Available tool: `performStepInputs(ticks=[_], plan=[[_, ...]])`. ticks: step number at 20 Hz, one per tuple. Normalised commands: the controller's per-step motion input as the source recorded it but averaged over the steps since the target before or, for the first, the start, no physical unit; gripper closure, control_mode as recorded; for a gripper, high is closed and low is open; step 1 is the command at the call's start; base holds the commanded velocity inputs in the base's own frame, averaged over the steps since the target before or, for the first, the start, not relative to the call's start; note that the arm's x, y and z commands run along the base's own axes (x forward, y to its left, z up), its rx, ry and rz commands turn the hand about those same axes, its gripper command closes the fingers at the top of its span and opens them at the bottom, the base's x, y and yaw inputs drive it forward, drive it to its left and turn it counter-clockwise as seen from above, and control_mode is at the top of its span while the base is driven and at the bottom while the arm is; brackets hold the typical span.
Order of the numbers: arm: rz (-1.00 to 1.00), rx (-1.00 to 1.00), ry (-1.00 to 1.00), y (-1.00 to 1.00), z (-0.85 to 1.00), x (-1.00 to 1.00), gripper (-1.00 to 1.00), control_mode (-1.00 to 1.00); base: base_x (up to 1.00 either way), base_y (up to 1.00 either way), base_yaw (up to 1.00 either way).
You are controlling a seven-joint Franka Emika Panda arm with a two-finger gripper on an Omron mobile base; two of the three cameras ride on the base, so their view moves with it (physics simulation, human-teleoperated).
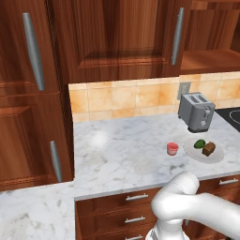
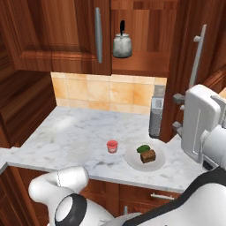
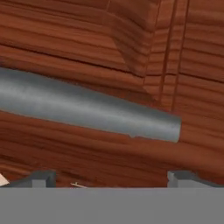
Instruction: Pick the avocado and bread from the counter and place them on the plate. Then pick the jam from the cabinet and place it next to the plate. Lastly close the cabinet door.
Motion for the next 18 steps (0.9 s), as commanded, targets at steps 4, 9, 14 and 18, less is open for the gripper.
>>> performStepInputs(ticks=[4, 9, 14, 18], plan=[[0.2, 0.15, 0.01, 0.21, 0.34, 0.14, -1.0, -1.0, 0.0, 0.0, 0.0], [0.08, 0.02, 0.02, 0.26, 0.33, 0.09, -1.0, -1.0, 0.0, 0.0, 0.0], [0.02, 0.0, -0.03, 0.34, 0.06, 0.03, -1.0, -1.0, 0.0, 0.0, 0.0], [0.0, 0.0, -0.01, 0.32, 0.0, 0.22, -1.0, -1.0, 0.0, 0.0, 0.0]])
